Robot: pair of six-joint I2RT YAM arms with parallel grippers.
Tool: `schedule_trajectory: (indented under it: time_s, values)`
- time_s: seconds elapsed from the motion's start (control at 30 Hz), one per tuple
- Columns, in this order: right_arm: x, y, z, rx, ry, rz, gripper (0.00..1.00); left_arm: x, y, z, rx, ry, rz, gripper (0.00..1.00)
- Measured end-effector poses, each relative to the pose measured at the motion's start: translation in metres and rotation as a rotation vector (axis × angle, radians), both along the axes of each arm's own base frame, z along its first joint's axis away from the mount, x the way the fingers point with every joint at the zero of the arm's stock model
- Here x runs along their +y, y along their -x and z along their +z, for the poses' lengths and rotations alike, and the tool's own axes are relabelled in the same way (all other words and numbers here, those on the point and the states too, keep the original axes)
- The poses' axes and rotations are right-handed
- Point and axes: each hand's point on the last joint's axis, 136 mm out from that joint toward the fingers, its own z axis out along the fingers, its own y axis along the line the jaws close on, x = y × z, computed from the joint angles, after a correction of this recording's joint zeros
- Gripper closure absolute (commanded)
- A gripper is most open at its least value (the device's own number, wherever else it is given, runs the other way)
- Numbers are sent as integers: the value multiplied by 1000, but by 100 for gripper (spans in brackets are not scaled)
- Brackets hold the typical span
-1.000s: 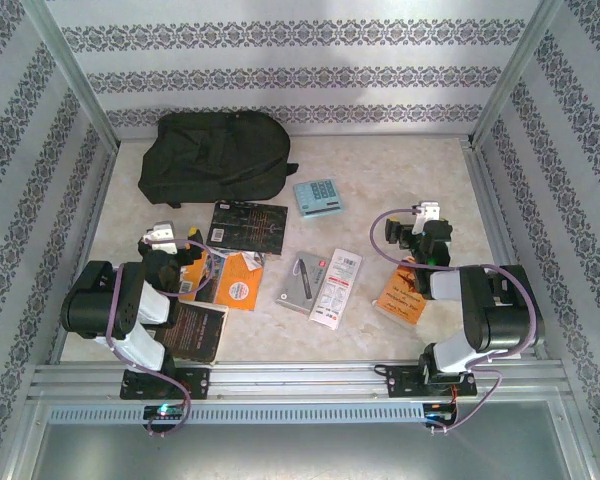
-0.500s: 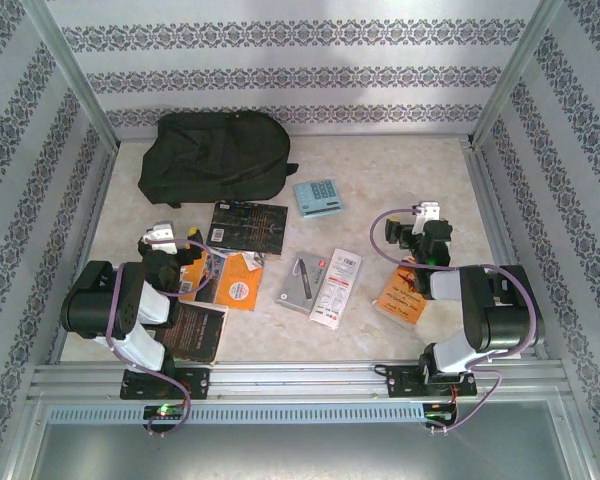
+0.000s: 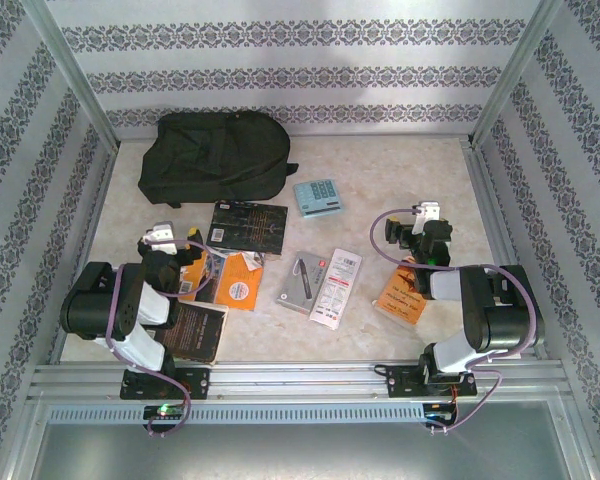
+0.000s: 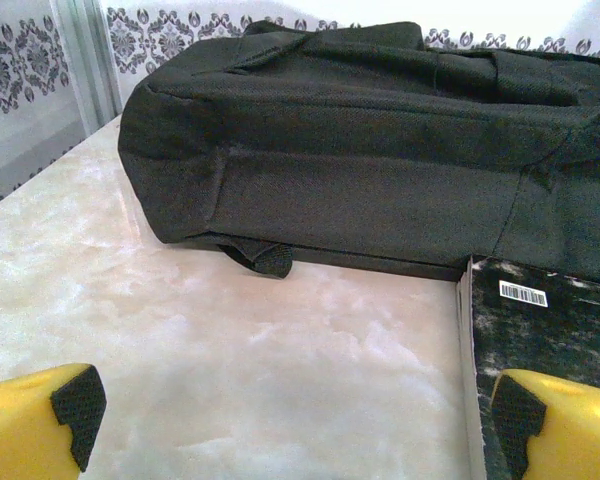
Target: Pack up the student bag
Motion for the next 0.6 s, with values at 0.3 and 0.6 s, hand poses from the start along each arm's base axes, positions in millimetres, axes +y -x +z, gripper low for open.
schedule_trajectory:
  time_s: [0.3,0.6]
  values:
    - [59,-17,105,-105,14,134,2,5,7,126,-216,12,90,0]
    - [180,25,211,-187,-17,369,2,-128,-27,253,-158,-42,-250,0]
